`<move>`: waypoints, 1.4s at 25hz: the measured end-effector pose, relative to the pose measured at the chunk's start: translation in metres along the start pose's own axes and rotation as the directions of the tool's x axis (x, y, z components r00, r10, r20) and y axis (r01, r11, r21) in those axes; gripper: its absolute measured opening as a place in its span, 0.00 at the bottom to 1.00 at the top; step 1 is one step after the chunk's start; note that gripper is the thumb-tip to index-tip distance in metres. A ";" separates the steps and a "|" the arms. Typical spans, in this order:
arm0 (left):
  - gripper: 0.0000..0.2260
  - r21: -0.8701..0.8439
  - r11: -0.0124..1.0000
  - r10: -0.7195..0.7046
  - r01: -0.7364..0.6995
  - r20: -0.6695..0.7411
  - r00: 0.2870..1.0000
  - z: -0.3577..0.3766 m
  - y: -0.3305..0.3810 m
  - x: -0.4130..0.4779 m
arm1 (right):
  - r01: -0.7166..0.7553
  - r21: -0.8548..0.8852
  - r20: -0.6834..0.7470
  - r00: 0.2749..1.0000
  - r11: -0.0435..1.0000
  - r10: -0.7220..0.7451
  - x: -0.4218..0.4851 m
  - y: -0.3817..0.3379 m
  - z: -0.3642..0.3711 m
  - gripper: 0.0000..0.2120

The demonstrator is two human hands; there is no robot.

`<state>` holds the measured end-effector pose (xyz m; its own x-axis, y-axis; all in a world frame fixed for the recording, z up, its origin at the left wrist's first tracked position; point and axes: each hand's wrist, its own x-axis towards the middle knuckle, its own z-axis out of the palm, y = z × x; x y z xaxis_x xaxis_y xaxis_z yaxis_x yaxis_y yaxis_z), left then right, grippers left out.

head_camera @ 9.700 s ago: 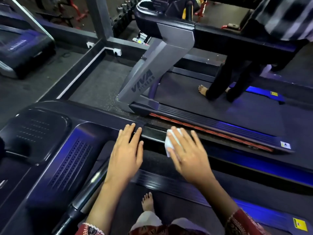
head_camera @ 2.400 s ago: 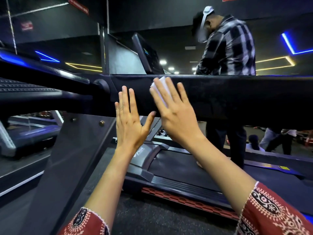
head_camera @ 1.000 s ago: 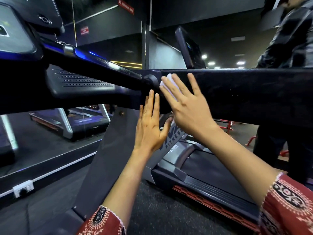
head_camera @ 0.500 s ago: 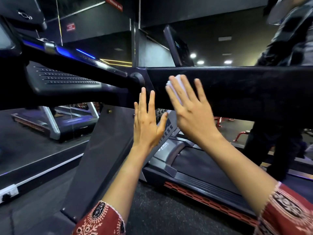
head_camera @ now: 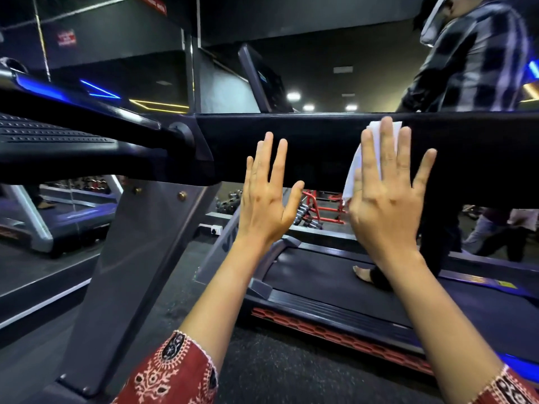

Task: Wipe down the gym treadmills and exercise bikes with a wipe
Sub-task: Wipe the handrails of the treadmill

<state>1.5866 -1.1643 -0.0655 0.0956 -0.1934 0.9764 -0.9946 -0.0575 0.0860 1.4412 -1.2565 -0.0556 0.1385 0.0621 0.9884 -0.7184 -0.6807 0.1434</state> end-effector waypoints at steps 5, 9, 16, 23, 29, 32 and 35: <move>0.28 -0.044 0.999 0.025 -0.025 -0.020 0.999 0.018 0.040 0.007 | 0.017 -0.041 0.001 1.000 0.999 -0.017 -0.008 0.049 -0.022 0.25; 0.28 -0.108 0.993 0.053 -0.052 -0.001 0.999 0.026 0.071 0.016 | 0.063 0.005 -0.007 0.998 0.998 -0.063 0.003 0.063 -0.029 0.24; 0.28 -0.123 0.991 0.050 -0.050 -0.004 0.999 0.032 0.092 0.024 | -0.046 0.081 0.021 0.999 0.996 0.045 0.007 0.068 -0.036 0.26; 0.27 -0.162 0.983 0.079 -0.086 -0.049 0.996 0.039 0.099 0.023 | -0.264 0.079 -0.047 0.962 0.961 0.269 -0.001 0.090 -0.041 0.24; 0.22 -0.148 0.986 0.056 -0.070 -0.101 0.993 0.042 0.122 0.051 | -0.116 0.007 0.030 0.993 0.993 0.116 0.034 0.090 -0.038 0.22; 0.20 -0.136 0.987 0.071 -0.080 -0.074 0.995 0.038 0.126 0.066 | -0.341 0.026 -0.053 0.938 0.940 0.341 0.036 0.112 -0.046 0.19; 0.18 -0.145 0.989 0.033 -0.037 -0.027 0.999 0.034 0.137 0.073 | -0.122 0.069 0.059 0.991 0.990 0.118 0.043 0.101 -0.047 0.19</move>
<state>1.4582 -1.2200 0.0109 0.0617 -0.1685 0.9838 -0.9926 0.0927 0.0781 1.3421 -1.2881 0.0033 0.0930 -0.0620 0.9937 -0.6813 -0.7318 0.0181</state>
